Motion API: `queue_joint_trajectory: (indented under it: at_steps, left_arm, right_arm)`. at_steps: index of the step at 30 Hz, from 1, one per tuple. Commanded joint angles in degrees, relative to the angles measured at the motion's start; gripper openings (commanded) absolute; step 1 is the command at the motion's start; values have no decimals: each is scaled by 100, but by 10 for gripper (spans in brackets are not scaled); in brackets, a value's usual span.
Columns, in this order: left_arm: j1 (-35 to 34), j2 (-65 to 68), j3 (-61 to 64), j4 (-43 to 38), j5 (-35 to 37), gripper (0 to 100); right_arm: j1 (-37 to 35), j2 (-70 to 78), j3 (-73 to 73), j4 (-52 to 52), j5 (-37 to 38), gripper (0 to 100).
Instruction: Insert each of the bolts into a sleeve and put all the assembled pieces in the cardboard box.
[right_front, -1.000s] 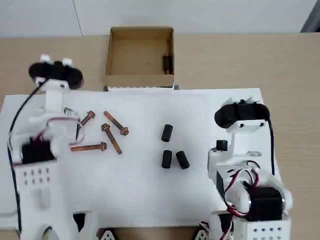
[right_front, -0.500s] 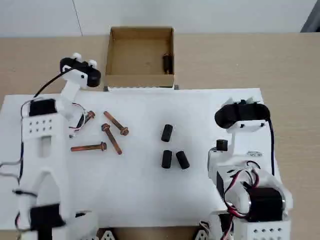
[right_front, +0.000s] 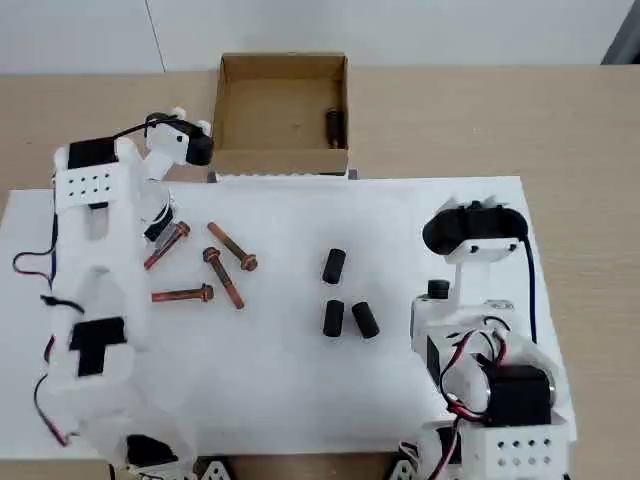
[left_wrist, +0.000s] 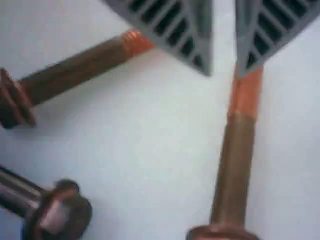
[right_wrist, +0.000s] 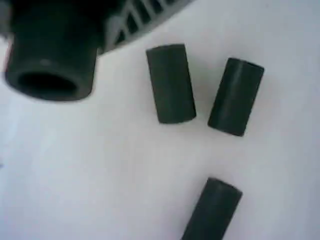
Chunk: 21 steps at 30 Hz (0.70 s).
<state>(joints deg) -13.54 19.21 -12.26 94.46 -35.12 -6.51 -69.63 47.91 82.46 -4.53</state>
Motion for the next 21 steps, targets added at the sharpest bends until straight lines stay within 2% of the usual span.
queue_joint_trajectory:
  at_steps: [1,21]
  left_arm:
    - [18,281,-681,167,-53,101]
    - [70,2567,-2668,237,-62,101]
  right_arm:
    - [13,-40,-9,-154,-18,2]
    - [13,-40,0,-110,-18,2]
